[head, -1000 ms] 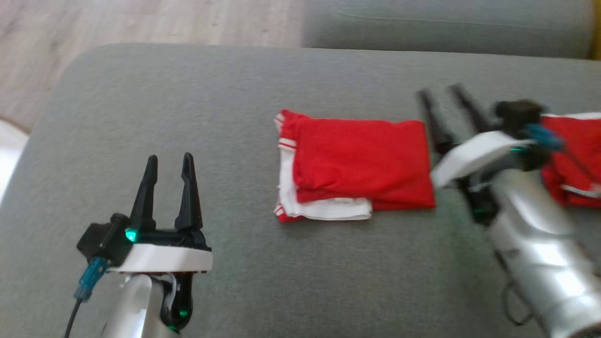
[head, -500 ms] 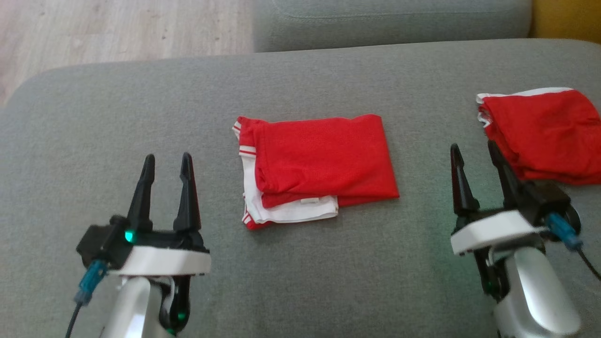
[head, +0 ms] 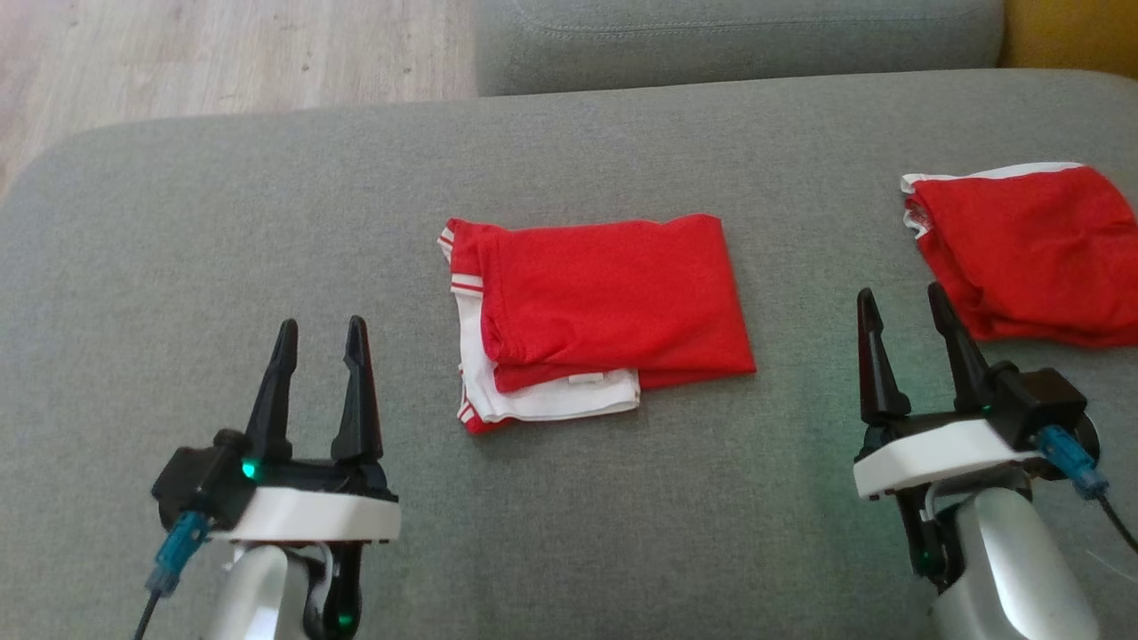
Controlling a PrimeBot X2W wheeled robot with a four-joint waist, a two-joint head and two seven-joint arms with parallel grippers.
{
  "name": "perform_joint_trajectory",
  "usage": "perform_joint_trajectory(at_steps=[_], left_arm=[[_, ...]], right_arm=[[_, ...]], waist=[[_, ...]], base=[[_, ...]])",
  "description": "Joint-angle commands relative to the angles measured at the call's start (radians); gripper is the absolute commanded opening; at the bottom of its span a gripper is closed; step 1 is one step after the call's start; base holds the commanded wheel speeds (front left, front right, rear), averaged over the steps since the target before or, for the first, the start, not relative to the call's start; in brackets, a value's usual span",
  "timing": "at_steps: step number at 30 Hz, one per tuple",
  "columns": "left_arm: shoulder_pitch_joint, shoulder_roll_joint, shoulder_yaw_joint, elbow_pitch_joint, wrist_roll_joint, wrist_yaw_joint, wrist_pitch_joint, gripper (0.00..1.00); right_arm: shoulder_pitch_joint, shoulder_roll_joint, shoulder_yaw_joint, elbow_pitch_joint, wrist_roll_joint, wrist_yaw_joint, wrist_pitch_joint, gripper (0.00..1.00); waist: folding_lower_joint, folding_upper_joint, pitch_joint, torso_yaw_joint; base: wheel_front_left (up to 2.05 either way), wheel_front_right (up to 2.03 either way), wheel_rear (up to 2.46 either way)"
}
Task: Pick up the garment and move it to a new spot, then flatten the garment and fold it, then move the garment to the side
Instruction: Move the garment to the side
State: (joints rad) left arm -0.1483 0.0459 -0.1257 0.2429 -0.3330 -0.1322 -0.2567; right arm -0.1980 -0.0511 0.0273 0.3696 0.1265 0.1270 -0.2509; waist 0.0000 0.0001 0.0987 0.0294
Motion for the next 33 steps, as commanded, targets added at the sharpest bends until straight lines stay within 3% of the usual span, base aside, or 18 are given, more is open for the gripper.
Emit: perform_joint_trajectory(at_steps=[1, 9, 21, 31, 33], left_arm=[[-0.033, 0.004, 0.03, -0.029, 0.011, 0.002, -0.005, 1.0], [-0.057, 0.004, 0.009, -0.032, 0.006, 0.002, -0.005, 1.0], [-0.105, 0.004, -0.045, -0.023, -0.011, 0.002, -0.005, 1.0], [-0.129, 0.004, -0.069, -0.021, -0.019, 0.002, -0.005, 1.0], [-0.132, 0.004, -0.068, -0.02, -0.019, 0.002, -0.005, 1.0]], right_arm=[[-0.033, 0.001, 0.023, -0.028, -0.001, 0.004, -0.011, 1.0], [-0.079, 0.001, 0.041, 0.053, -0.022, 0.004, -0.011, 1.0], [-0.279, 0.001, 0.157, 0.372, 0.071, 0.004, 0.128, 1.0], [-0.395, 0.001, 0.223, 0.575, 0.092, 0.004, 0.165, 1.0], [-0.411, 0.001, 0.236, 0.601, 0.095, 0.004, 0.159, 0.33]], waist=[[0.0, -0.0001, 0.006, 0.007], [0.0, -0.0001, 0.04, 0.039], [0.0, -0.0001, 0.116, 0.124], [0.0, -0.0001, 0.153, 0.168], [0.0, -0.0001, 0.155, 0.168]], base=[[0.0, 0.0, 0.0], [0.0, 0.0, 0.0], [0.0, 0.0, 0.0], [0.0, 0.0, 0.0], [0.0, 0.0, 0.0]])
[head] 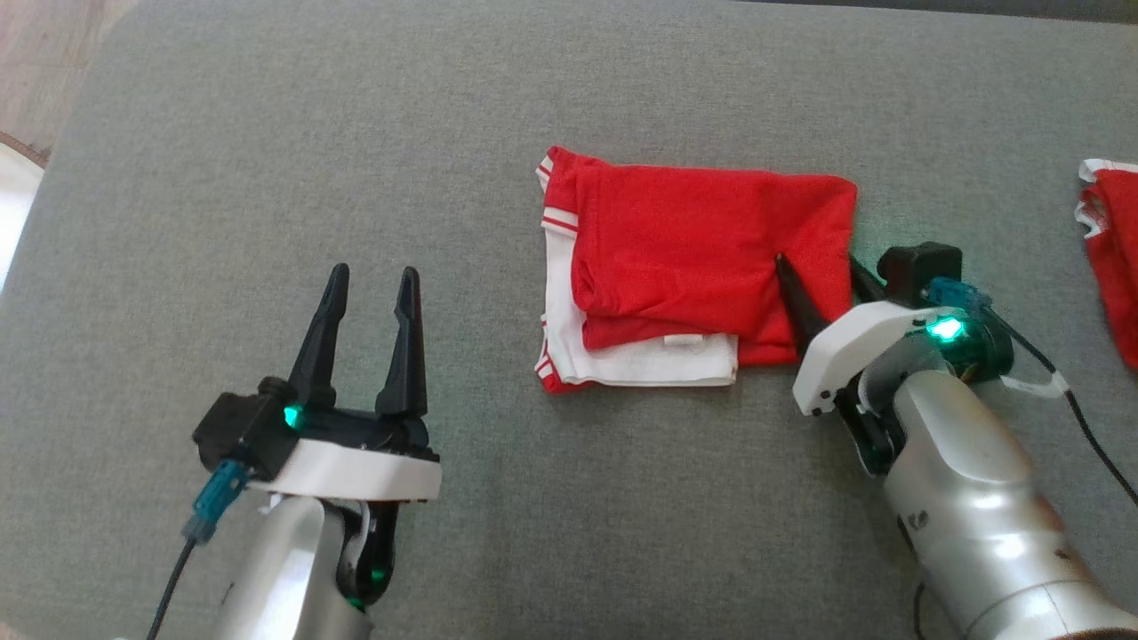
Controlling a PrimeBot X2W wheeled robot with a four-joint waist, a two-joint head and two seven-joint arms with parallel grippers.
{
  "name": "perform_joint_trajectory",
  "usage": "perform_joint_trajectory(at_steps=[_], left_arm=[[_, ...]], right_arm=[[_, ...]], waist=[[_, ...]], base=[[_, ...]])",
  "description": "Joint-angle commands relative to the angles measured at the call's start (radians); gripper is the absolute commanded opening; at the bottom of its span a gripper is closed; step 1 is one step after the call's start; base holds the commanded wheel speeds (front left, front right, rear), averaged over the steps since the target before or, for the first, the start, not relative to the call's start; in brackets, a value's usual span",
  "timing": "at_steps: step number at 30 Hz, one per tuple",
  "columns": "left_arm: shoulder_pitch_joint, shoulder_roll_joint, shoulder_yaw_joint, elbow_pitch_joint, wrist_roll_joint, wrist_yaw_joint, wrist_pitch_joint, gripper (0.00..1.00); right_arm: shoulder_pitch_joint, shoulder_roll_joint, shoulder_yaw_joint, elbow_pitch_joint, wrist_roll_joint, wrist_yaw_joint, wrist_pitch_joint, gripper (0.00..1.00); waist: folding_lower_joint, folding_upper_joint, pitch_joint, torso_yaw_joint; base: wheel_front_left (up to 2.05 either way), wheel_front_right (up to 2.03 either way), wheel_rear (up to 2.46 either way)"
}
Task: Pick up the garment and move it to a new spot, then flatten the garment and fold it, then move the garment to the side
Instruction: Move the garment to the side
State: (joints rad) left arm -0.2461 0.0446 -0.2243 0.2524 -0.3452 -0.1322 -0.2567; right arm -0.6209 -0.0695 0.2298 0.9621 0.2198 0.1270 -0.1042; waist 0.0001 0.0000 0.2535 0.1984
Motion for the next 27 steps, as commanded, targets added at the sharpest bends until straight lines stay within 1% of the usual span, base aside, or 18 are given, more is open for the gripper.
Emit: perform_joint_trajectory(at_steps=[1, 6, 10, 16, 17, 22, 27], left_arm=[[-0.036, 0.006, 0.032, -0.028, -0.005, 0.002, -0.005, 1.0], [-0.042, 0.006, 0.039, -0.024, 0.007, 0.002, -0.005, 1.0], [-0.041, 0.006, 0.039, -0.027, 0.014, 0.002, -0.005, 1.0], [-0.04, 0.006, 0.021, -0.034, 0.019, 0.002, -0.005, 1.0], [-0.04, 0.006, 0.021, -0.034, 0.019, 0.002, -0.005, 1.0], [-0.059, 0.006, -0.008, -0.051, 0.014, 0.002, -0.005, 1.0], [-0.089, 0.006, -0.039, -0.067, 0.006, 0.002, -0.005, 1.0]], right_arm=[[0.003, 0.019, 0.038, 0.018, -0.002, 0.004, 0.003, 0.0], [-0.031, 0.019, 0.049, 0.059, -0.043, 0.004, -0.062, 0.0], [-0.057, 0.018, 0.046, 0.08, -0.127, 0.004, -0.107, 0.0], [-0.074, -0.021, 0.034, 0.058, -0.243, 0.004, -0.14, 0.0], [-0.074, -0.021, 0.034, 0.058, -0.243, 0.004, -0.14, 0.0], [-0.093, -0.083, 0.042, 0.009, -0.294, 0.004, -0.146, 0.0], [-0.139, -0.181, 0.078, -0.048, -0.299, 0.004, -0.126, 0.0]], waist=[[-0.0001, 0.0, -0.001, -0.003], [-0.0001, 0.0, -0.012, -0.032], [-0.0001, 0.0, -0.028, -0.066], [-0.0001, 0.0, -0.049, -0.128], [-0.0001, 0.0, -0.049, -0.128], [-0.0001, 0.0, -0.045, -0.188], [-0.0001, 0.0, -0.028, -0.247]], base=[[0.0, 0.0, 0.0], [0.0, 0.0, 0.0], [0.0, 0.0, 0.0], [0.0, 0.0, 0.0], [0.0, 0.0, 0.0], [0.0, 0.0, 0.0], [0.0, 0.0, 0.0]])
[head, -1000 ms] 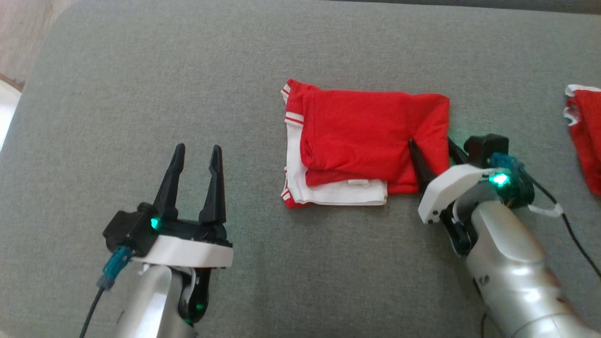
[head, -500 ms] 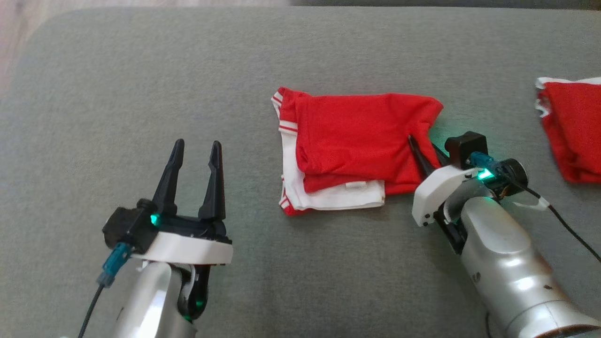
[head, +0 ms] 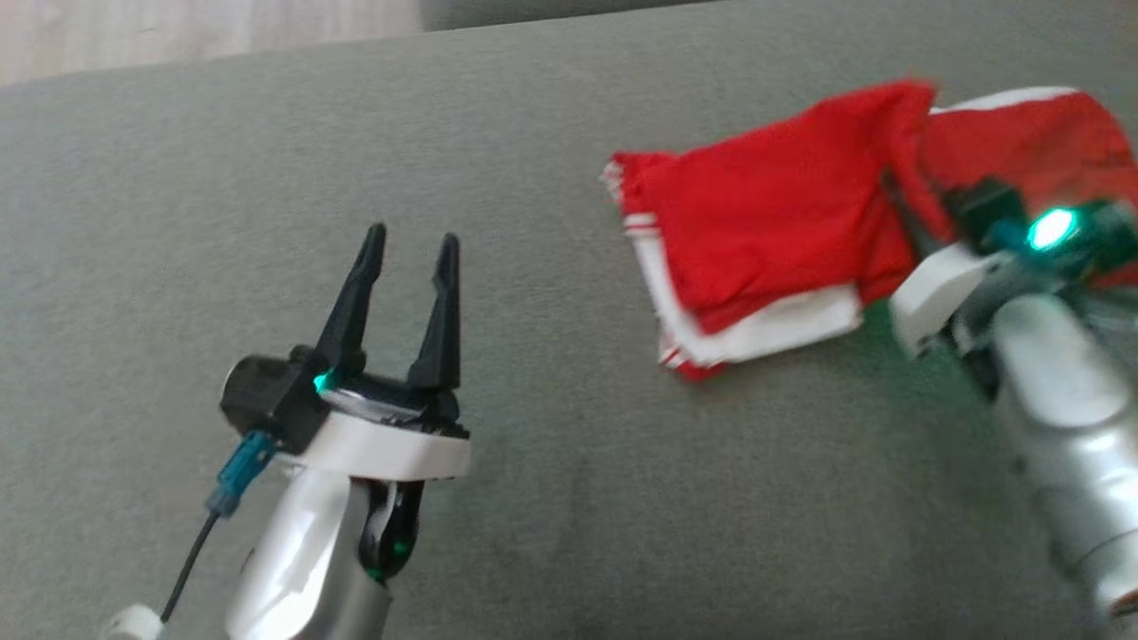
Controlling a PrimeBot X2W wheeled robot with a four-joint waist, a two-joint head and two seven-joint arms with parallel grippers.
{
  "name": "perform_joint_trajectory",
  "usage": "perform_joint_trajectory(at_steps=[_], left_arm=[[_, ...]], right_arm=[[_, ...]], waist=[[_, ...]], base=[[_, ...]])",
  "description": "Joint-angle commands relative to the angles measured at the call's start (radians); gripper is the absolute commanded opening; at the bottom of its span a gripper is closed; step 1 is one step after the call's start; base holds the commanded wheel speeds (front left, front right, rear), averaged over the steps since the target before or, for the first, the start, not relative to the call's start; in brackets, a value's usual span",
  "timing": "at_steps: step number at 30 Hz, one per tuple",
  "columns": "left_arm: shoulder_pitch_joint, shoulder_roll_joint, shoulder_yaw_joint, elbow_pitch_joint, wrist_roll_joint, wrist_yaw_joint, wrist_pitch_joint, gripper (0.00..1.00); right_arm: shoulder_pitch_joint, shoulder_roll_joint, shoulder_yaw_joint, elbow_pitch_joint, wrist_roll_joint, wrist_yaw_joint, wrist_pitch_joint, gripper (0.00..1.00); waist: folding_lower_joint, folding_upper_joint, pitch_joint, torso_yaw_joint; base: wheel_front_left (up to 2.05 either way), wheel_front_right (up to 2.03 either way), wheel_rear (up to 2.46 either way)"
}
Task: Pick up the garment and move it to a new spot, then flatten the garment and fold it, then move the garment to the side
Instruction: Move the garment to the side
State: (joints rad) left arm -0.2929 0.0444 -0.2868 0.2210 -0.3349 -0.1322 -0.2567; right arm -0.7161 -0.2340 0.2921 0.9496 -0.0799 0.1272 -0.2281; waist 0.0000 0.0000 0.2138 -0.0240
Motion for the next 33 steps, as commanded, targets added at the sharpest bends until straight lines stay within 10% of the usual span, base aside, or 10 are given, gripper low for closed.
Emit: perform_joint_trajectory(at_steps=[1, 14, 28, 29, 30, 33], left_arm=[[-0.05, 0.006, 0.016, -0.039, -0.007, 0.002, -0.005, 1.0], [-0.093, 0.006, -0.011, -0.051, -0.004, 0.002, -0.005, 1.0], [-0.123, 0.006, -0.011, -0.037, 0.019, 0.002, -0.005, 1.0], [-0.125, 0.006, -0.009, -0.036, 0.02, 0.002, -0.005, 1.0], [-0.126, 0.006, -0.006, -0.035, 0.02, 0.002, -0.005, 1.0], [-0.126, 0.006, 0.004, -0.032, 0.021, 0.002, -0.005, 1.0]], right_arm=[[-0.053, -0.04, 0.026, -0.048, 0.005, 0.003, 0.005, 0.0], [-0.073, -0.362, 0.072, -0.162, 0.133, 0.003, 0.128, 0.0], [-0.074, -0.428, -0.021, -0.098, 0.101, 0.003, 0.177, 0.0], [-0.076, -0.428, -0.033, -0.089, 0.096, 0.003, 0.175, 0.04], [-0.078, -0.427, -0.045, -0.08, 0.09, 0.003, 0.173, 0.95], [-0.089, -0.414, -0.081, -0.067, 0.071, 0.003, 0.158, 1.0]], waist=[[0.0, 0.0, 0.016, -0.033], [0.0, 0.0, 0.083, -0.065], [0.0, 0.0, 0.163, -0.022], [0.0, 0.0, 0.166, -0.019], [0.0, 0.0, 0.168, -0.017], [0.0, 0.0, 0.165, -0.016]], base=[[0.0, 0.0, 0.0], [0.0, 0.0, 0.0], [0.0, 0.0, 0.0], [0.0, 0.0, 0.0], [0.0, 0.0, 0.0], [0.0, 0.0, 0.0]])
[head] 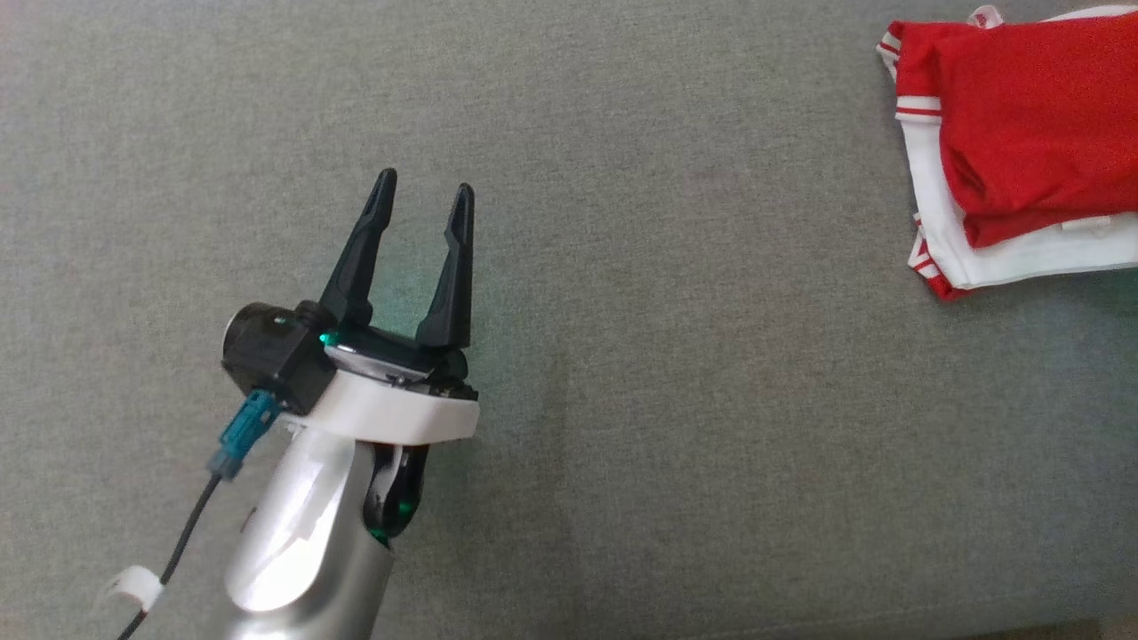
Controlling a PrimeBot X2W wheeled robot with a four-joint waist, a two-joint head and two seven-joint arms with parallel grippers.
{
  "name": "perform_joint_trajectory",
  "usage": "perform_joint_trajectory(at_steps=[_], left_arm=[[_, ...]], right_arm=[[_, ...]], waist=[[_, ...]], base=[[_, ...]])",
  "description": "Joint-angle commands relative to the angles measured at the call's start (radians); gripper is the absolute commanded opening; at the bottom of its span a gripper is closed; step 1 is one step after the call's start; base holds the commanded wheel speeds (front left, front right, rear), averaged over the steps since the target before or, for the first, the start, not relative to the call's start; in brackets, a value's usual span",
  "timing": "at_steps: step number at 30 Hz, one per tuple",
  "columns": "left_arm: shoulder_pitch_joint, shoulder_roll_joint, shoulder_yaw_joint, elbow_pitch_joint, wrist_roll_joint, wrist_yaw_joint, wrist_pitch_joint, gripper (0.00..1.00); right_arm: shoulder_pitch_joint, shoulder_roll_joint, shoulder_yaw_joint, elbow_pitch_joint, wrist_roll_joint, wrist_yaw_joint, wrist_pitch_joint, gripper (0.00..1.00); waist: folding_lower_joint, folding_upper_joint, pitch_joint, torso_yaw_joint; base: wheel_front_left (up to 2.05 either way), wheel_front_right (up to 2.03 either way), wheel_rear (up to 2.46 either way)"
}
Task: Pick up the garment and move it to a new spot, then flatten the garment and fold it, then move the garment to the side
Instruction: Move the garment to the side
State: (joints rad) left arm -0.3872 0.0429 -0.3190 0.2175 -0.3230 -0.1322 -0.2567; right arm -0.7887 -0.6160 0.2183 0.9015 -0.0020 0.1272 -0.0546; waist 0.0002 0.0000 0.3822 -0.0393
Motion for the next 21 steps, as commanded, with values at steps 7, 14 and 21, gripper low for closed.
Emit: perform_joint_trajectory(at_steps=[7, 14, 21], left_arm=[[-0.022, 0.007, 0.068, -0.026, 0.01, 0.002, -0.005, 1.0], [0.027, 0.007, 0.117, -0.029, 0.007, 0.002, -0.005, 1.0], [0.097, 0.007, 0.178, -0.035, -0.011, 0.002, -0.005, 1.0]], right_arm=[[-0.027, 0.018, -0.071, -0.032, -0.061, 0.003, -0.051, 1.0], [-0.002, 0.146, -0.12, -0.096, -0.06, 0.003, -0.105, 1.0], [0.056, 0.274, -0.119, -0.238, 0.042, 0.003, -0.149, 1.0]], waist=[[-0.0002, 0.0, -0.046, -0.008], [-0.0002, 0.0, -0.156, -0.01], [-0.0002, 0.0, -0.247, 0.01]], base=[[0.0, 0.0, 0.0], [0.0, 0.0, 0.0], [0.0, 0.0, 0.0]])
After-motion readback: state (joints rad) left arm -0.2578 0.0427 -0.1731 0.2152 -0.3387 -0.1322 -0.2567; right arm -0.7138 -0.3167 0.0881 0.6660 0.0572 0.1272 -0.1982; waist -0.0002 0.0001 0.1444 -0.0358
